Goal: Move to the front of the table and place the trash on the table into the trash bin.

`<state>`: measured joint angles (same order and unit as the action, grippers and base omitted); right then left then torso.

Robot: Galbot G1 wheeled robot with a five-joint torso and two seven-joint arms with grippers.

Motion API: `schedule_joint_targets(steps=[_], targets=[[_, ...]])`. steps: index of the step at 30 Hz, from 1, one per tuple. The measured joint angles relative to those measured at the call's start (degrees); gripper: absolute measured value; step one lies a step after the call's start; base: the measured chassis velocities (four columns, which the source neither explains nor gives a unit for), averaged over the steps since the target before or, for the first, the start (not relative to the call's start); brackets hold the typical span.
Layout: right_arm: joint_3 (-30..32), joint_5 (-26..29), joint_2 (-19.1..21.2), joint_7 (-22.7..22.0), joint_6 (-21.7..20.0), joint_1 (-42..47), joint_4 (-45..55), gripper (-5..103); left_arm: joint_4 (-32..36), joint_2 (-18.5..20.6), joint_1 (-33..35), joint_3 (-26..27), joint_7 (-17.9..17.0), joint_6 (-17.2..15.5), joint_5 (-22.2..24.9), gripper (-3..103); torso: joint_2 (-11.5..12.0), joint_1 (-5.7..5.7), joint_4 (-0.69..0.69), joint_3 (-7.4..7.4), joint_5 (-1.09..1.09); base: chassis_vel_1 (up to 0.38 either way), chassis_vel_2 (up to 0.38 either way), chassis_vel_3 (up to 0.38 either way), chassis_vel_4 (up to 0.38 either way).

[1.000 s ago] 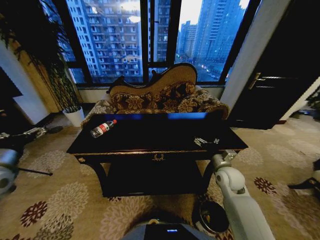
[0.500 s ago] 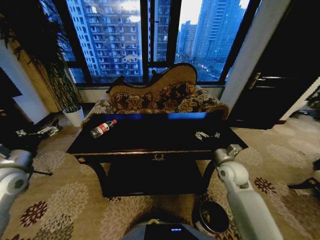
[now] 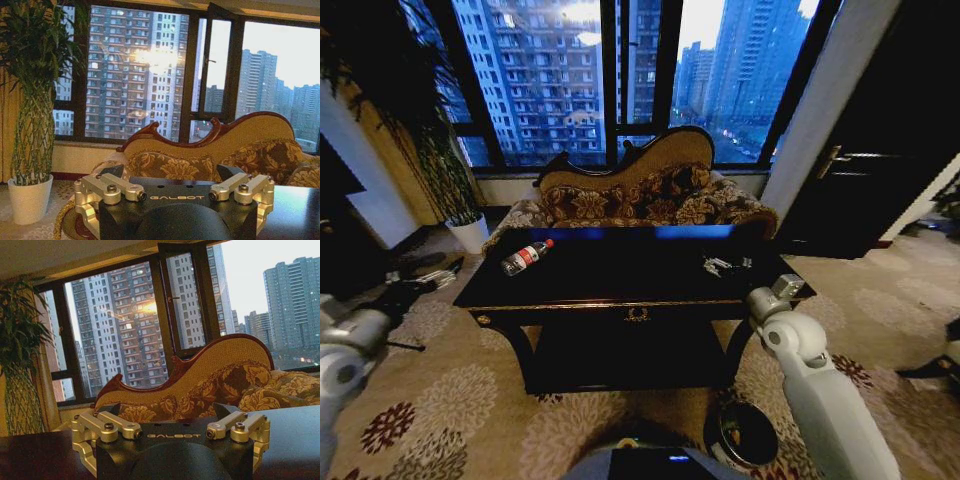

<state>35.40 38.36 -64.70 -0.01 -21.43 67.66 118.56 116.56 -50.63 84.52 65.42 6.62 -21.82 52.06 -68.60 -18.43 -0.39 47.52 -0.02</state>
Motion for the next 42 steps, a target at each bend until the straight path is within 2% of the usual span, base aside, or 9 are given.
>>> schedule_joint_targets(steps=[5, 8, 10, 20, 21, 24, 31, 38, 42], targets=[[-0.25, -1.43, -0.43, 0.00, 0.35, 0.01, -0.47, 100, -1.89, 0.79, -2.01, -0.85, 0.70, -0.62, -0.39, 100, 0.00, 0.00, 0.04, 0.00, 0.01, 0.000, 0.000, 0.000, 0.000], [-0.50, -2.48, -0.69, 0.00, 0.96, 0.19, -1.03, 100, -4.31, 2.93, -4.29, -2.20, 0.89, -1.47, 0.37, 100, 0.00, 0.01, 0.04, 0.00, 0.02, 0.000, 0.000, 0.000, 0.000], [-0.94, -3.79, -1.08, 0.00, 1.36, 0.41, -1.86, 100, -9.12, 6.56, -9.99, -6.54, 0.97, -2.10, 1.85, 100, 0.00, 0.01, 0.02, 0.00, 0.01, 0.000, 0.000, 0.000, 0.000], [-1.01, -5.02, -1.70, 0.00, 1.73, 1.36, -2.54, 100, -18.92, 10.74, -24.82, -18.55, -0.02, -4.48, 2.15, 100, 0.00, 0.01, 0.01, 0.00, 0.03, 0.000, 0.000, 0.000, 0.000], [-1.01, -5.02, -1.70, 0.00, 1.73, 1.36, -2.54, 100, -18.92, 10.74, -24.82, -18.55, -0.02, -4.48, 2.15, 100, 0.00, 0.01, 0.01, 0.00, 0.03, 0.000, 0.000, 0.000, 0.000], [-0.63, -5.02, -1.44, 0.00, 1.81, 1.54, -2.26, 100, -23.81, 11.44, -30.18, -24.20, 0.75, -4.49, 2.52, 100, 0.00, 0.00, 0.03, 0.01, 0.00, 0.000, 0.000, 0.000, 0.000], [-0.11, -5.00, -1.20, 0.00, 1.95, 2.25, -1.68, 100, -27.50, 11.50, -36.28, -31.56, 1.20, -5.44, 3.08, 100, 0.00, 0.01, 0.02, 0.00, 0.02, 0.000, 0.000, 0.000, 0.000], [0.02, -5.06, -1.03, 0.00, 2.99, 2.44, -2.21, 100, -28.02, 10.58, -40.42, -37.00, 0.14, -9.45, 2.88, 100, 0.00, 0.00, 0.02, 0.00, 0.02, 0.000, 0.000, 0.000, 0.000], [-0.09, -5.08, -1.03, 0.00, 3.13, 2.18, -2.48, 100, -29.69, 10.50, -44.57, -42.04, -0.33, -11.49, 2.77, 100, 0.00, 0.01, 0.02, 0.00, 0.01, 0.000, 0.000, 0.000, 0.000]])
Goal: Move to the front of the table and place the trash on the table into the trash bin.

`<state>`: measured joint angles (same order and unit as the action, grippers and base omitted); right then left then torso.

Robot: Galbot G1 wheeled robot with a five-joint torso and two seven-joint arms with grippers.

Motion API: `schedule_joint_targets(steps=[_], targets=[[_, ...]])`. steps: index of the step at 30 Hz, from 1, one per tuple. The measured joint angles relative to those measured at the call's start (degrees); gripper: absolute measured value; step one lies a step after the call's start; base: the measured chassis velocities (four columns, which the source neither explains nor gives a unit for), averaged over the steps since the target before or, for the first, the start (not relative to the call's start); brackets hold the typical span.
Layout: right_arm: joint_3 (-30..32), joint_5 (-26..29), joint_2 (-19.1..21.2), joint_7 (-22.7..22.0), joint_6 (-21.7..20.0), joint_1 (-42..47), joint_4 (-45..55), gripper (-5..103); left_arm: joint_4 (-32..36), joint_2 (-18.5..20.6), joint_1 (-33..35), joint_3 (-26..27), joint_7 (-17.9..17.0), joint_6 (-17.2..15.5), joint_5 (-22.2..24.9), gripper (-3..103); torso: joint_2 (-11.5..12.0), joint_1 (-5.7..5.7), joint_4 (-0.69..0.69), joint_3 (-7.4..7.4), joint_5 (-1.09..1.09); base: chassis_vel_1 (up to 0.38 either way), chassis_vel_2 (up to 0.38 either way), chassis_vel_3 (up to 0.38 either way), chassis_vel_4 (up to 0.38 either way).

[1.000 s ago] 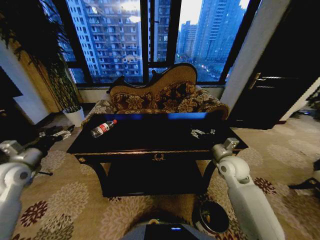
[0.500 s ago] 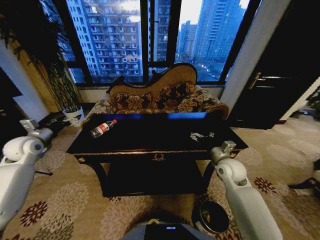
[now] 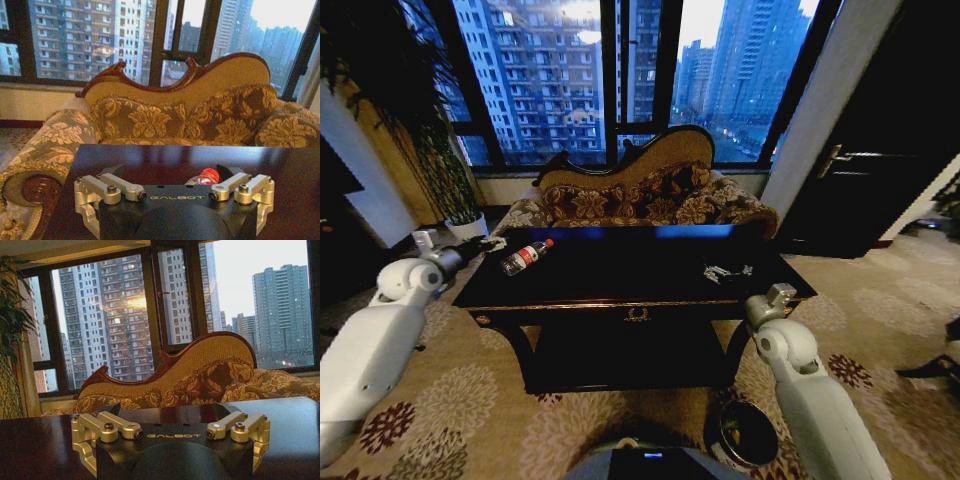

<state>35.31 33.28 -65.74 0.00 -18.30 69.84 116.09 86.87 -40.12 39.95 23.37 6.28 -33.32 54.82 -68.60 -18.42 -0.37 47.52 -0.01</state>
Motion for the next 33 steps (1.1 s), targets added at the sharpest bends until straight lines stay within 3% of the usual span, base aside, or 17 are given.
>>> schedule_joint_targets(steps=[2, 3, 7, 20, 33], targets=[[-0.07, -0.01, 0.00, 0.00, 0.04, -0.05, -0.09, 100, -0.26, -0.11, -1.04, -0.93, -0.20, -0.79, 0.03, 100, 0.00, 0.00, 0.00, 0.00, 0.01, 0.000, 0.000, 0.000, 0.000], [-0.14, -0.03, 0.00, 0.00, 0.09, -0.10, -0.29, 100, -0.45, -0.39, -2.80, -2.53, -1.16, -3.23, 0.22, 100, 0.00, 0.00, -0.02, 0.00, 0.01, 0.000, 0.000, 0.000, 0.000], [-0.08, -0.27, -0.14, 0.00, 0.57, -0.18, -0.95, 100, -0.46, -1.14, -4.78, -4.43, -2.79, -7.04, 0.45, 100, 0.00, 0.00, 0.00, 0.00, 0.01, 0.000, 0.000, 0.000, 0.000], [-0.10, -1.96, -1.17, 0.00, 1.57, 0.00, -2.93, 100, -1.78, -4.23, -5.08, -7.01, -3.42, -7.79, -0.80, 100, 0.00, 0.00, -0.01, 0.00, 0.01, 0.000, 0.000, 0.000, 0.000], [-1.31, -3.69, -2.45, 0.00, 2.00, 0.20, -4.46, 100, -0.65, -4.43, -0.57, -3.93, -3.17, -7.37, -1.95, 100, -0.01, 0.00, 0.00, -0.01, 0.03, 0.000, 0.000, 0.000, 0.000]])
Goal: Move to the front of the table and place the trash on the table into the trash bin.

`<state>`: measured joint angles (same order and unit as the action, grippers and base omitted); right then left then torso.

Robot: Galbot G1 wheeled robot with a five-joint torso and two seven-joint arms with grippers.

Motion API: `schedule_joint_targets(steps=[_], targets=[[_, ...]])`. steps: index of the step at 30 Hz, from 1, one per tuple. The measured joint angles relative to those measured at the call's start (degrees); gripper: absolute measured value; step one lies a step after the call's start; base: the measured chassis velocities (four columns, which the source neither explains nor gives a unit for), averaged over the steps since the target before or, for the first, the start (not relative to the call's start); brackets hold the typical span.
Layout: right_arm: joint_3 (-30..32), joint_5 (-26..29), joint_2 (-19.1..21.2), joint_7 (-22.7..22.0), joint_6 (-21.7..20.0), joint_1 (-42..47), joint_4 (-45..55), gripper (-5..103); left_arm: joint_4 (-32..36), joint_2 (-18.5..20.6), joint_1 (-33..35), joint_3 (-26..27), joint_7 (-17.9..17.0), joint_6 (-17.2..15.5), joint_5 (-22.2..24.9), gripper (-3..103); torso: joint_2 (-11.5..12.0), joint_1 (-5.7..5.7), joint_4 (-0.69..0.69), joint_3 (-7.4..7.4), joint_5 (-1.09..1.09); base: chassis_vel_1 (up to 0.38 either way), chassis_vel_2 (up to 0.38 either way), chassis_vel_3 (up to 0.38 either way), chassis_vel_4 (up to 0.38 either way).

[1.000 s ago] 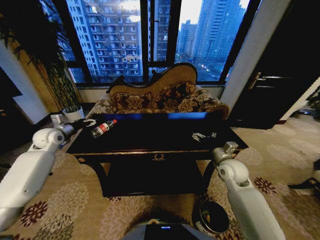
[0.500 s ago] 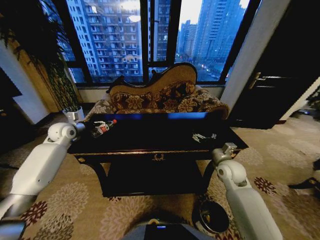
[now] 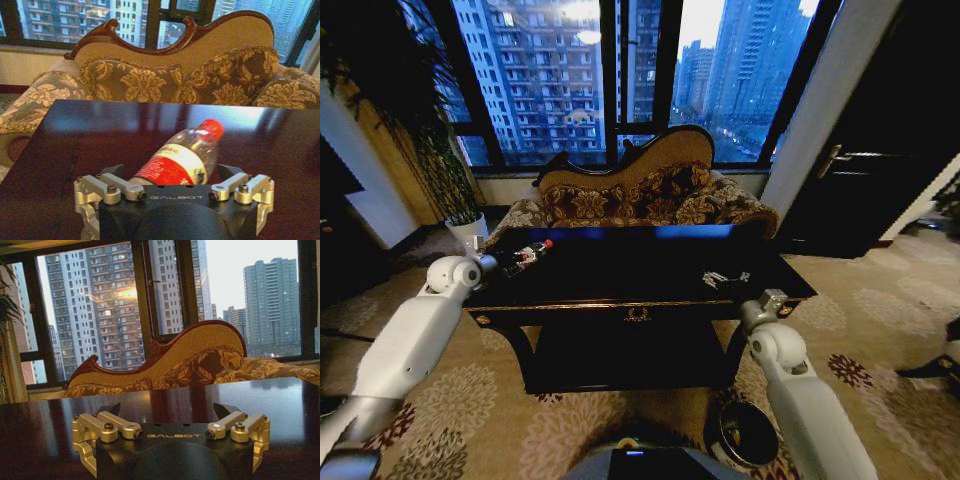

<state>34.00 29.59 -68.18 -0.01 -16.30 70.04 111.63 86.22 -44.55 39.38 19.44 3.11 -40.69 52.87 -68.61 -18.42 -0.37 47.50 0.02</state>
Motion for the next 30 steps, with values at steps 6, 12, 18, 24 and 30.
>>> schedule_joint_targets(steps=[6, 12, 18, 24, 30], targets=[[-0.22, -0.10, 0.09, 0.00, 0.01, 0.12, -0.02, 100, 0.17, -0.08, 1.15, 1.10, 0.12, 0.01, -0.10, 100, 0.00, 0.00, 0.00, 0.00, -0.03, 0.000, 0.000, 0.000, 0.000], [-0.43, -0.51, 0.18, 0.00, 0.02, 0.31, 0.09, 100, 0.42, 0.00, 2.05, 2.27, 0.67, 0.00, -0.11, 100, 0.00, 0.00, -0.01, 0.01, -0.03, 0.000, 0.000, 0.000, 0.000], [-0.47, -0.54, 0.20, 0.00, 0.24, 0.31, 0.11, 100, 0.85, 0.37, 2.57, 2.88, 1.21, -0.06, -0.09, 100, 0.00, 0.00, 0.00, 0.01, -0.04, 0.000, 0.000, 0.000, 0.000], [-0.47, -0.75, 0.19, 0.00, 0.44, 0.52, 0.30, 100, 1.33, 0.45, 2.97, 3.45, 1.28, -0.12, 0.23, 86, 0.00, 0.00, -0.01, 0.02, -0.04, 0.000, 0.000, 0.000, 0.000], [-0.59, -0.99, 0.27, 0.00, 0.49, 0.53, 0.36, 100, 1.61, 0.36, 3.67, 4.46, 2.04, -0.31, 0.37, 58, 0.01, 0.00, -0.01, 0.02, -0.04, 0.000, 0.000, 0.000, 0.000]])
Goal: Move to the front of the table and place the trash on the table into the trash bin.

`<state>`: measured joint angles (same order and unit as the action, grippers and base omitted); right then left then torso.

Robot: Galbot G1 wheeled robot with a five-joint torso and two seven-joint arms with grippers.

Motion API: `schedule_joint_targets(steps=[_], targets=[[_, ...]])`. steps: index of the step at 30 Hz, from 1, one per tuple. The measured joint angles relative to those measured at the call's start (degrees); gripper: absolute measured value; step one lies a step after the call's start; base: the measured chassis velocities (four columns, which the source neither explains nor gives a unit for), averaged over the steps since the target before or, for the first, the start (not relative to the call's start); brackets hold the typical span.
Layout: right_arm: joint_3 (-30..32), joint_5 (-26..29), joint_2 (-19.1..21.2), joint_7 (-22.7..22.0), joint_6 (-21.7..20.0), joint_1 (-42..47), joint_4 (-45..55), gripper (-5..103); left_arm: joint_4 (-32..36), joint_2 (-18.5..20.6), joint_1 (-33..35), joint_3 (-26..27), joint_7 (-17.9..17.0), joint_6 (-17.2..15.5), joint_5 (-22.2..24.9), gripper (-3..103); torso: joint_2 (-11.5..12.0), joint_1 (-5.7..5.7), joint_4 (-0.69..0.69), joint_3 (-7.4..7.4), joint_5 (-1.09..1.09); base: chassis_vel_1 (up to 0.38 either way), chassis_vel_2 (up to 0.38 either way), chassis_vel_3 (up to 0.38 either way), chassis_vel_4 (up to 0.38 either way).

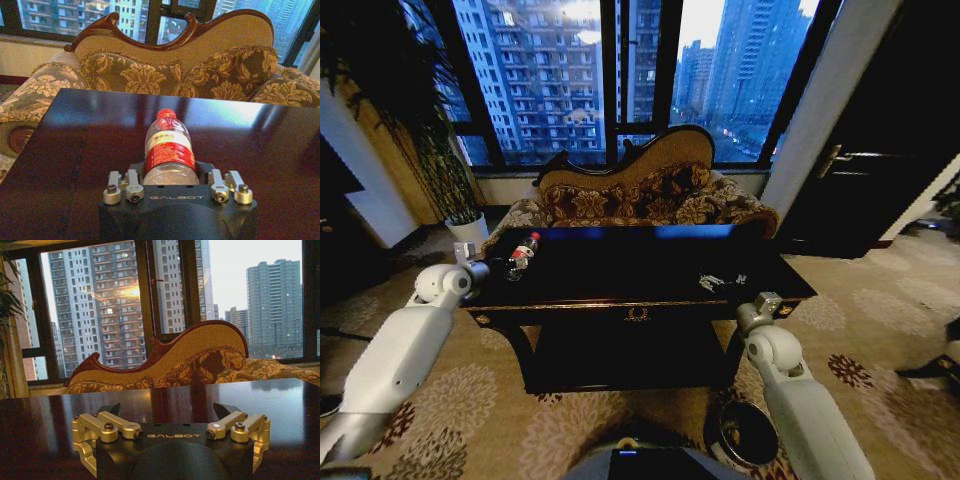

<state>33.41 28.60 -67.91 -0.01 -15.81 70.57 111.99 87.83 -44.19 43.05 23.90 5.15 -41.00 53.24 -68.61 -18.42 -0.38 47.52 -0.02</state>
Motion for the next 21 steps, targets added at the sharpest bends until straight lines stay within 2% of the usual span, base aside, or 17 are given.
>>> schedule_joint_targets(steps=[1, 3, 4, 10, 14, 15, 16, 17, 18, 20, 21], targets=[[0.00, 0.00, 0.00, 0.00, 0.00, 0.00, 0.00, 100, 0.00, 0.00, 0.00, 0.00, 0.00, 0.00, 0.00, 58, 0.00, 0.00, 0.00, 0.00, 0.00, 0.000, 0.000, 0.000, 0.000], [-0.13, -0.28, -0.19, 0.00, 0.01, 0.02, -0.11, 100, 0.22, 0.14, 0.45, 0.54, 0.47, 0.09, 0.01, 48, 0.00, 0.00, 0.00, 0.00, 0.01, 0.000, 0.000, 0.000, 0.000], [-0.13, -0.28, -0.19, 0.00, 0.01, 0.02, -0.11, 100, 0.22, 0.14, 0.45, 0.54, 0.47, 0.09, 0.01, 48, 0.00, 0.00, 0.00, 0.00, 0.01, 0.000, 0.000, 0.000, 0.000], [-0.15, -0.73, -0.45, 0.00, 0.08, 0.50, -0.12, 100, 0.68, 0.02, 1.26, 1.69, 1.09, 0.80, -0.01, 32, 0.00, 0.00, 0.01, 0.00, 0.01, 0.000, 0.000, 0.000, 0.000], [0.05, -0.74, -0.45, 0.00, 0.19, 0.55, -0.08, 100, 1.09, -0.18, 1.65, 2.06, 1.17, 3.33, -0.44, 29, 0.00, 0.00, 0.00, 0.00, 0.02, 0.000, 0.000, 0.000, 0.000], [0.10, -0.73, -0.45, 0.00, 0.28, 0.56, -0.07, 100, 1.21, -0.24, 1.82, 2.15, 1.48, 4.86, -0.97, 28, 0.00, 0.00, 0.00, 0.00, 0.02, 0.000, 0.000, 0.000, 0.000], [0.15, -0.74, -0.47, 0.00, 0.46, 0.59, -0.07, 100, 1.32, -0.34, 2.05, 2.22, 2.48, 7.75, -2.57, 28, 0.00, 0.00, 0.01, -0.01, 0.01, 0.000, 0.000, 0.000, 0.000], [0.15, -0.81, -0.59, 0.00, 0.72, 0.61, -0.06, 100, 1.33, -0.41, 2.29, 2.26, 4.49, 11.94, -4.94, 28, 0.00, 0.00, 0.01, -0.01, 0.01, 0.000, 0.000, 0.000, 0.000], [0.15, -0.81, -0.59, 0.00, 0.72, 0.61, -0.06, 100, 1.33, -0.41, 2.29, 2.26, 4.49, 11.94, -4.94, 28, 0.00, 0.00, 0.01, -0.01, 0.01, 0.000, 0.000, 0.000, 0.000], [0.15, -0.88, -0.89, 0.00, 0.91, 0.61, 0.09, 100, 1.48, -0.37, 2.72, 2.14, 7.92, 18.92, -9.48, 28, 0.00, 0.00, 0.01, -0.01, 0.02, 0.000, 0.000, 0.000, 0.000], [0.15, -0.97, -1.11, 0.00, 0.94, 0.59, 0.24, 100, 1.68, -0.27, 3.05, 2.03, 10.75, 23.27, -11.80, 28, 0.00, 0.00, 0.01, -0.01, 0.01, 0.000, 0.000, 0.000, 0.000]])
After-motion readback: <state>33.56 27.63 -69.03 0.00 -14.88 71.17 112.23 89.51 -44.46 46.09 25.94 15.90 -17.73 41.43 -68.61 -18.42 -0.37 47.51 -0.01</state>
